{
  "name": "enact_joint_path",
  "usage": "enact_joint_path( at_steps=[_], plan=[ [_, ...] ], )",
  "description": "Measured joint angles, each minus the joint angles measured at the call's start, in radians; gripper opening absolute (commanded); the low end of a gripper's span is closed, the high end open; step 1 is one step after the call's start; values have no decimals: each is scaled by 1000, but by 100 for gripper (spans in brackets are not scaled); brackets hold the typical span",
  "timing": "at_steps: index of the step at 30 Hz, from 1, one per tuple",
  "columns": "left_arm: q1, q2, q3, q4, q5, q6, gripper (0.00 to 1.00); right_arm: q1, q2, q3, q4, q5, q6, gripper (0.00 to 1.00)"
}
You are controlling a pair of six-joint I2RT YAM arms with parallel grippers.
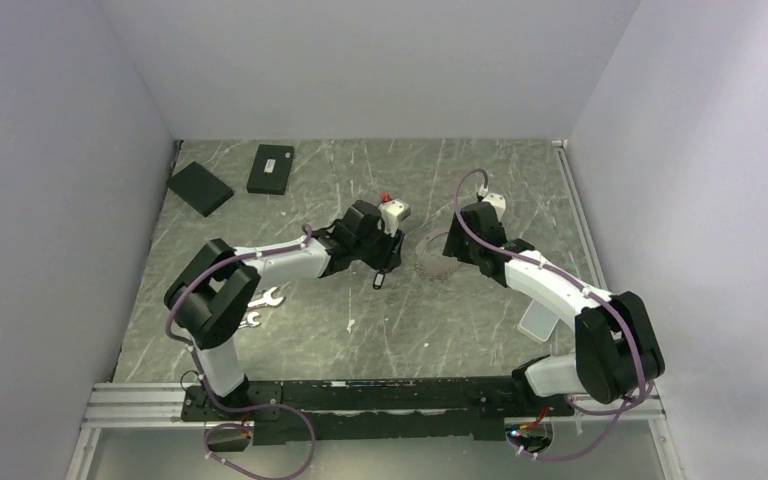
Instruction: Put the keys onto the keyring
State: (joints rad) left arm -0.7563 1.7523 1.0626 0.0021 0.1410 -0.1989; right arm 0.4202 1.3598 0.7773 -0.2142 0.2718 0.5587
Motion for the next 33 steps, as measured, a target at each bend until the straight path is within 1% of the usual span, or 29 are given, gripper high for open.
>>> enact_joint_path(
  at_steps=[6, 10, 14, 19, 21, 22, 28, 33],
  plan=[
    [0, 73, 7, 144, 105, 41, 34, -6, -31, -46, 52, -74, -23, 63],
    [-2, 128, 7, 220, 146, 71, 33, -6, -38, -60, 77, -116, -42, 63],
    [-12, 180, 7, 274, 177, 103, 33, -6, -41, -67, 90, -126, -52, 63],
    [-31, 197, 7, 294, 178, 133, 30, -6, -55, -72, 98, -126, -59, 64],
    [-33, 197, 7, 314, 177, 136, 26, -6, -56, -74, 107, -127, -61, 64],
    [-34, 198, 4, 330, 177, 137, 25, -5, -56, -74, 110, -127, -61, 64],
    [-34, 211, -39, 439, 168, 154, 24, 1, -56, -76, 111, -132, -67, 64],
    [-35, 235, -60, 475, 154, 190, 24, 2, -56, -76, 111, -150, -72, 64]
  ],
)
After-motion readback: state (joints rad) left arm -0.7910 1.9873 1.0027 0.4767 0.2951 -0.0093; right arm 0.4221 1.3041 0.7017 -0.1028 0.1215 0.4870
